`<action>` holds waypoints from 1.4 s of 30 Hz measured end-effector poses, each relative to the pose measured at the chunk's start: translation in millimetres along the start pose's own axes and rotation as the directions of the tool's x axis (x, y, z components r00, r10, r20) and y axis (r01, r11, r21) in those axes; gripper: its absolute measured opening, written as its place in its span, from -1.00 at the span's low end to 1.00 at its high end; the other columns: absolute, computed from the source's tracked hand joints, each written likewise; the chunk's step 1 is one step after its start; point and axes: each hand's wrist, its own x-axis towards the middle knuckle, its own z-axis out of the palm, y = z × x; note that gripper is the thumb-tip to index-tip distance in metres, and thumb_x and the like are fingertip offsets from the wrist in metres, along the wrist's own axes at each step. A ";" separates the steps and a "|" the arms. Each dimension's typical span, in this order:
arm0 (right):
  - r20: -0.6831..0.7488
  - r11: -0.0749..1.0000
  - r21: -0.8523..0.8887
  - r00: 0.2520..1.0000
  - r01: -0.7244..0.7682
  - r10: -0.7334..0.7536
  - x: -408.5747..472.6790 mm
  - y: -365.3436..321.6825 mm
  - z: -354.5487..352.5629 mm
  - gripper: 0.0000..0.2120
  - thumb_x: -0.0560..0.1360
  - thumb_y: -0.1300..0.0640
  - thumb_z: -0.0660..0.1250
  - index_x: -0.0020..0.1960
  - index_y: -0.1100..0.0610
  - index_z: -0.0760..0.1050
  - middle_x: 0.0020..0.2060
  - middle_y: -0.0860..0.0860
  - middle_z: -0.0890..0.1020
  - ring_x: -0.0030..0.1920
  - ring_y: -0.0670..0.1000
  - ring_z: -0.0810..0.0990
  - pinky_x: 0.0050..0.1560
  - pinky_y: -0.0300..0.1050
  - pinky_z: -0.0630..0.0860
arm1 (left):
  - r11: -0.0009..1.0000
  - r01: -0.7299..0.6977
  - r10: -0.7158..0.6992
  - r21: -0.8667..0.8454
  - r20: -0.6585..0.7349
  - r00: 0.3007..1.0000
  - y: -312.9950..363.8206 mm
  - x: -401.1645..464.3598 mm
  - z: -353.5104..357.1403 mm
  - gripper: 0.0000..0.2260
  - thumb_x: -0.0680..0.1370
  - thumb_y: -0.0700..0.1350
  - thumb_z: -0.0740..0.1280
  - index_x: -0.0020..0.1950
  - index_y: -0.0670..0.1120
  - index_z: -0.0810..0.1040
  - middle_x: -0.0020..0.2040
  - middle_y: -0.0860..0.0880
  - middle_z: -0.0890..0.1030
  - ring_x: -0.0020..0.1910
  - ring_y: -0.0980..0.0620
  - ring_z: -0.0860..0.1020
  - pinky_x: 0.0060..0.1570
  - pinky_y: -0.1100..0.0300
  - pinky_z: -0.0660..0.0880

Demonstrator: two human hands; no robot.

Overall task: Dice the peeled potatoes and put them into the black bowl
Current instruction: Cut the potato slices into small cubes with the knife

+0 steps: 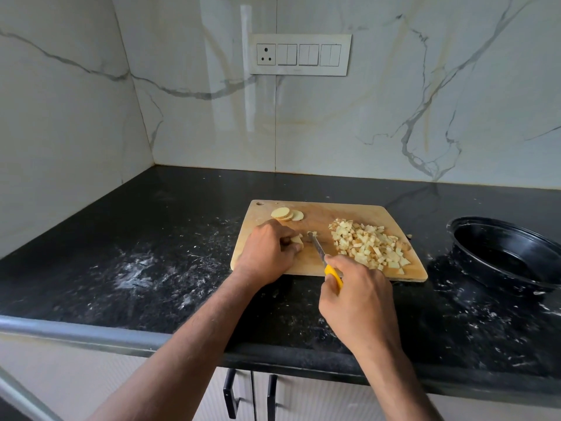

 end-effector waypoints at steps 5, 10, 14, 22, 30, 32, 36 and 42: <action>0.056 0.998 -0.013 0.997 0.054 -0.053 -2.0 -1.4 2.6 -0.62 0.58 -0.02 0.27 0.40 -0.11 0.47 -0.02 -0.05 0.66 -0.16 -0.08 0.43 -0.17 -0.25 0.37 | 0.998 0.038 -0.038 -0.054 0.000 0.999 2.4 0.4 -2.1 -0.74 0.49 -0.09 0.51 0.16 -0.09 0.71 -0.10 0.02 0.66 -0.14 0.11 0.53 -0.11 0.40 0.40; 0.094 0.997 -0.018 0.992 0.081 -0.079 -1.2 -3.5 0.8 -0.61 0.60 -0.03 0.25 0.42 -0.12 0.44 -0.05 -0.04 0.65 -0.18 -0.09 0.42 -0.29 -0.36 0.30 | 0.996 0.079 -0.080 -0.032 -0.025 0.997 4.8 0.5 -3.4 -0.78 0.48 -0.05 0.52 0.08 -0.10 0.73 -0.12 0.02 0.66 -0.19 0.14 0.49 -0.23 0.50 0.34; 0.120 0.995 -0.017 0.989 0.094 -0.091 -0.8 -4.5 -0.4 -0.61 0.61 -0.02 0.24 0.43 -0.11 0.42 0.00 -0.07 0.66 -0.16 -0.10 0.42 -0.20 -0.32 0.35 | 0.996 0.085 -0.086 -0.030 -0.022 0.996 6.6 0.4 -3.8 -0.80 0.49 -0.05 0.52 0.05 -0.10 0.73 -0.08 0.00 0.67 -0.16 0.13 0.48 -0.20 0.42 0.32; 0.149 0.992 0.114 0.986 0.056 -0.073 6.5 -0.5 1.8 -0.68 0.56 0.07 0.31 0.31 -0.03 0.54 -0.08 -0.10 0.68 -0.10 -0.08 0.62 -0.19 -0.15 0.61 | 0.996 0.086 -0.086 -0.036 0.003 0.996 7.8 3.6 -6.5 -0.84 0.48 -0.08 0.52 0.01 -0.10 0.75 -0.06 -0.02 0.71 -0.08 0.02 0.57 -0.06 0.28 0.41; 0.201 0.982 0.189 0.978 0.012 -0.051 16.1 -2.2 -2.8 -0.77 0.56 0.14 0.34 0.21 0.02 0.60 -0.23 -0.16 0.60 -0.33 -0.16 0.52 -0.43 -0.34 0.42 | 0.994 0.101 -0.100 -0.031 0.044 0.994 5.3 5.4 -7.4 -0.79 0.48 -0.06 0.52 0.10 -0.06 0.74 0.02 0.00 0.70 0.00 0.01 0.57 0.03 0.21 0.45; 0.197 0.988 0.154 0.978 0.032 -0.063 19.8 -5.6 0.1 -0.73 0.56 0.13 0.32 0.25 0.01 0.58 -0.03 -0.11 0.67 -0.16 -0.12 0.59 -0.25 -0.31 0.53 | 0.993 0.114 -0.113 -0.038 0.041 0.993 4.8 5.8 -6.3 -0.77 0.47 -0.05 0.53 0.10 -0.05 0.73 0.03 0.01 0.70 0.02 0.00 0.57 0.02 0.22 0.44; 0.177 0.994 0.064 0.979 0.087 -0.097 21.0 -15.2 4.8 -0.69 0.59 0.10 0.27 0.32 0.02 0.52 -0.04 -0.04 0.68 -0.12 -0.04 0.57 -0.16 -0.20 0.52 | 0.991 0.124 -0.122 -0.054 0.041 0.992 5.2 5.3 -6.0 -0.77 0.47 -0.06 0.54 0.10 -0.05 0.73 0.04 0.01 0.70 0.04 0.00 0.57 0.02 0.25 0.42; 0.202 0.986 -0.045 0.968 0.162 -0.150 10.8 -10.5 0.7 -0.65 0.62 0.04 0.23 0.40 -0.07 0.43 -0.12 -0.05 0.64 -0.17 -0.04 0.51 -0.18 -0.17 0.47 | 0.994 0.102 -0.100 -0.045 0.051 0.994 8.8 2.7 -8.8 -0.82 0.49 -0.07 0.51 0.07 -0.06 0.74 0.00 0.00 0.70 -0.02 0.03 0.55 -0.02 0.24 0.42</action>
